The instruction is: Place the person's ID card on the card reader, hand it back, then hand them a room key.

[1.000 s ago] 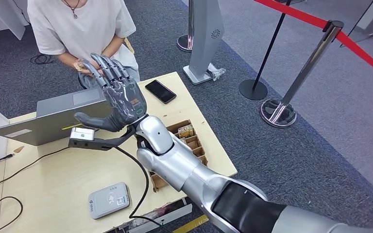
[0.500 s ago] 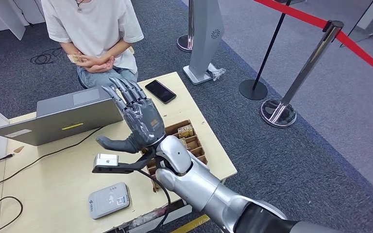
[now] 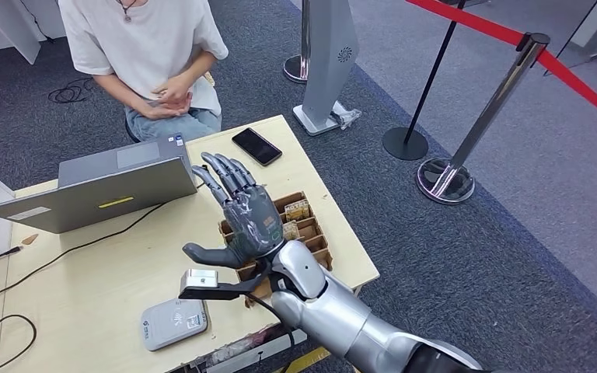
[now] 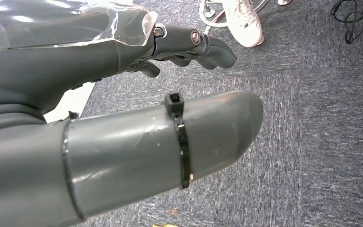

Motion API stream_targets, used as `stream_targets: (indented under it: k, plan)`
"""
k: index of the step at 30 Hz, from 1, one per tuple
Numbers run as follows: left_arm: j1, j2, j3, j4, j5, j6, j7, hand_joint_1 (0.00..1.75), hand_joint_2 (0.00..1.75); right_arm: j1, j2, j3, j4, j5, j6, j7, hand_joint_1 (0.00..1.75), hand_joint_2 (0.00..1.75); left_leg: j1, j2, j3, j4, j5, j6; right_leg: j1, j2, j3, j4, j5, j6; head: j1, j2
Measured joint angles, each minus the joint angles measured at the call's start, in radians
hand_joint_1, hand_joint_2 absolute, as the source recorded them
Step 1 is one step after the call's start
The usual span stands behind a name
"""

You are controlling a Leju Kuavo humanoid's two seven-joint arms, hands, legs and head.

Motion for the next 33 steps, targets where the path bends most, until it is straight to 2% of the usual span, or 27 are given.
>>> stream_targets:
  k: [19,33]
  plan:
    - [0.001,0.0,0.002,0.0,-0.008,-0.004,-0.012,0.0,0.0,0.107,-0.028,-0.001,-0.021,0.057,0.026,0.044,0.0,1.75,0.0,0.0,0.0,0.0,0.0,0.0,0.0,0.0,0.0,0.0,0.0,0.0,0.0,0.0]
    - [0.001,0.001,0.002,0.0,-0.022,-0.016,-0.021,0.0,0.0,0.132,-0.055,-0.009,-0.04,0.092,0.156,0.083,0.0,1.75,0.0,0.0,0.0,0.0,0.0,0.0,0.0,0.0,0.0,0.0,0.0,0.0,0.0,0.0]
